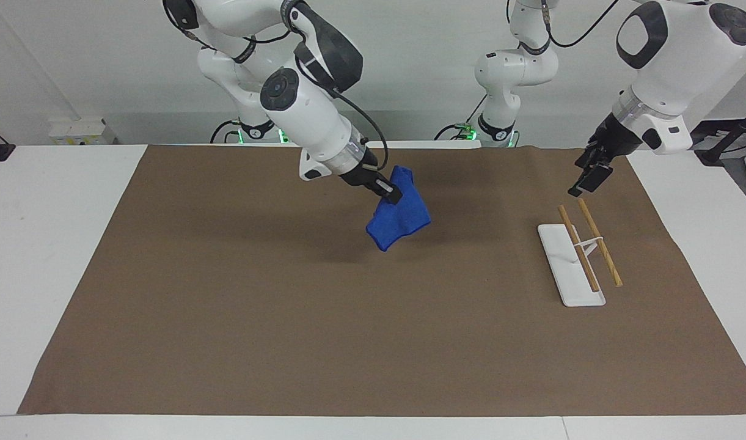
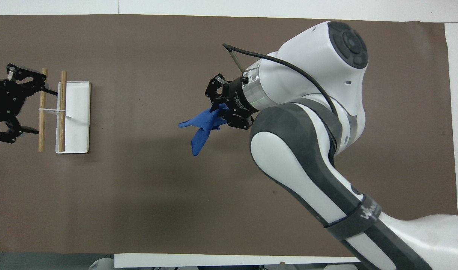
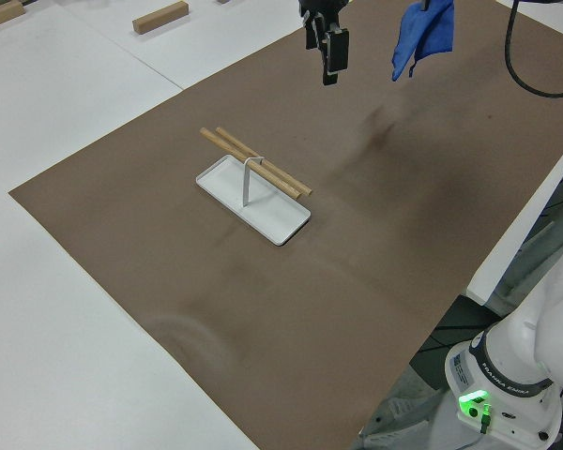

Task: Right arm passes towel to left arm to hang
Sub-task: 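Grasp the towel with the left gripper while the right gripper holds it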

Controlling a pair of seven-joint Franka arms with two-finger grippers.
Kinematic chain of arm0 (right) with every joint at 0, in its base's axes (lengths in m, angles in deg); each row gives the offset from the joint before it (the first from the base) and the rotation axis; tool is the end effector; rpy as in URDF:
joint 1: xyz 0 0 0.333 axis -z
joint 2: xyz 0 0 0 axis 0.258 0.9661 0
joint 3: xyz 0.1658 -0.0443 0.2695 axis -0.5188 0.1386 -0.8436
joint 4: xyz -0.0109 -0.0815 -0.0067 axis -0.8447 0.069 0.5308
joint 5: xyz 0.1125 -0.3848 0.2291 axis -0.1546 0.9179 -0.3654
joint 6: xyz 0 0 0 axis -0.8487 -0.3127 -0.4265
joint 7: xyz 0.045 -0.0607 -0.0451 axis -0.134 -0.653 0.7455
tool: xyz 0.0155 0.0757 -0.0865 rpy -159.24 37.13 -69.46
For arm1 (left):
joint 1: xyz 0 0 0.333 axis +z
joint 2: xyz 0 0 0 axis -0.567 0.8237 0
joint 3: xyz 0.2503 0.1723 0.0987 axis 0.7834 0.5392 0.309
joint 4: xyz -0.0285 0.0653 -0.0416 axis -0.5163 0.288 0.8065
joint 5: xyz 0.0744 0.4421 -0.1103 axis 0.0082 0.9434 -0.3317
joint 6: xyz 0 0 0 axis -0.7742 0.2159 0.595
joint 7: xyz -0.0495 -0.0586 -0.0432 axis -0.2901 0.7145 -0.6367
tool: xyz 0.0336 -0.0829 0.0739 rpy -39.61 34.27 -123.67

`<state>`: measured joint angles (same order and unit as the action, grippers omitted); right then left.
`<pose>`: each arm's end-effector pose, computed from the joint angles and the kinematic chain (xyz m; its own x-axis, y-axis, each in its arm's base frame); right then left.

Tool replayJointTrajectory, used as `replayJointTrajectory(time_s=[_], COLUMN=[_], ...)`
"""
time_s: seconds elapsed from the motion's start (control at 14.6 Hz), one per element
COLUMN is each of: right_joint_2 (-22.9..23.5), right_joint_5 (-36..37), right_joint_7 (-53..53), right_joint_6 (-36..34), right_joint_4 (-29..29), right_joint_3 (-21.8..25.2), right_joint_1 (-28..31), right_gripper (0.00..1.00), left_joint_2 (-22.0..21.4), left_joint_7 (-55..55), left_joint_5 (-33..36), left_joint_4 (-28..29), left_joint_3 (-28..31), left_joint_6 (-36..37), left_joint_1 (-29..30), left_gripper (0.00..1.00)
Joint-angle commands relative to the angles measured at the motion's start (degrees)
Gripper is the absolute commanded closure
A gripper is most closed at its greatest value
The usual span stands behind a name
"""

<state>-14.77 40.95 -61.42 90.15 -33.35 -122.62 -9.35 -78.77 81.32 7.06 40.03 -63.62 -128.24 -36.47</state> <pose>0.6125 0.4009 0.4967 0.6044 -0.6481 -0.4632 -0.7961 -0.5139 -0.3197 0.5887 -0.1020 0.5591 0.3665 0.9107 -0.1907 0.9304 -0.3588 0.0747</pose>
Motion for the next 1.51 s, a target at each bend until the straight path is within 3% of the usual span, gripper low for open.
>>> replayJointTrajectory(time_s=[0.0, 0.27, 0.82, 1.09, 1.23, 1.44], right_joint_2=[1.8, 3.8, 4.8, 4.9, 4.9, 4.9], right_joint_5=[-0.7, -0.6, -0.4, -0.4, -0.4, -0.3], right_joint_7=[-6.9, -14.4, -18.0, -18.1, -18.1, -18.0], right_joint_6=[5.7, 14.3, 16.3, 16.3, 16.3, 16.3], right_joint_4=[1.3, 1.3, 1.3, 1.3, 1.3, 1.3], right_joint_3=[-5.1, -8.7, -11.5, -11.5, -11.5, -11.5], right_joint_1=[0.9, -0.3, -0.4, -0.5, -0.5, -0.4], right_gripper=[1.00, 1.00, 1.00, 1.00, 1.00, 1.00], left_joint_2=[-5.8, -8.4, -6.8, -6.6, -5.9, -5.8], left_joint_7=[12.5, 20.2, 25.4, 26.4, 27.3, 27.3], left_joint_5=[-4.1, -4.5, -8.2, -8.7, -9.1, -9.1], left_joint_4=[9.2, 14.3, 17.6, 18.3, 18.3, 18.3], left_joint_3=[0.3, 0.3, 0.3, 0.3, 0.3, 0.3], left_joint_6=[-6.7, -10.7, -21.0, -22.2, -24.4, -24.8], left_joint_1=[-1.3, -7.4, -10.4, -12.7, -13.5, -13.9], left_gripper=[0.00, 0.00, 0.00, 0.00, 0.08, 0.31])
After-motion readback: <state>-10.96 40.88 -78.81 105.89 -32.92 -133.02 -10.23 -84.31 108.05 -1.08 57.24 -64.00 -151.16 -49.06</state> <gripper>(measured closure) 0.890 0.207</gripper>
